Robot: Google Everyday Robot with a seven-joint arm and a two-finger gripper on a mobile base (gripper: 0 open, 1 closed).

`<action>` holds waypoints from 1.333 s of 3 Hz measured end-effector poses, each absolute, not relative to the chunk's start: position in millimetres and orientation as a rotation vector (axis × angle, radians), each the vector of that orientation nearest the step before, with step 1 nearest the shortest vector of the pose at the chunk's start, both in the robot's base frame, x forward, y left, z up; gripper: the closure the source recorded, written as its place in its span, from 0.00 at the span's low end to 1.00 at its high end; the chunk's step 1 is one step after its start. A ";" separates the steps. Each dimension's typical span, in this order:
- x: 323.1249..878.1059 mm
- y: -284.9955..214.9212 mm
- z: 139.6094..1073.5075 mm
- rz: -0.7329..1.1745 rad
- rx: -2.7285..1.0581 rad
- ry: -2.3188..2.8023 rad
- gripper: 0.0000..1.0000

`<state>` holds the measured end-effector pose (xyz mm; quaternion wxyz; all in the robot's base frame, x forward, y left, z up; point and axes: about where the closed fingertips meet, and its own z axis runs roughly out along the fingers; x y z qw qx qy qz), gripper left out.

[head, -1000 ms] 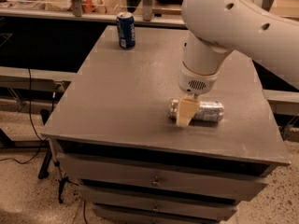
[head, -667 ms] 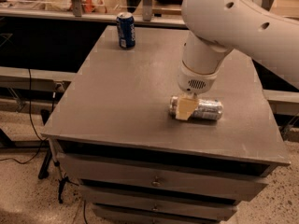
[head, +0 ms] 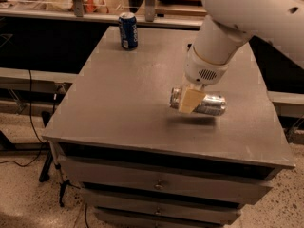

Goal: Place redbull can upright

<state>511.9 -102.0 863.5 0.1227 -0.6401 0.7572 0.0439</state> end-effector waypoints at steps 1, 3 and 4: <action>518.0 -101.5 897.9 0.231 -1.832 2.095 1.00; 527.3 -115.0 950.5 0.569 -1.635 1.876 1.00; 524.5 -120.3 964.5 0.705 -1.480 1.797 1.00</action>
Offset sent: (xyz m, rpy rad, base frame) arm 0.0171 -0.0168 0.1165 0.5565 -0.0564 0.0933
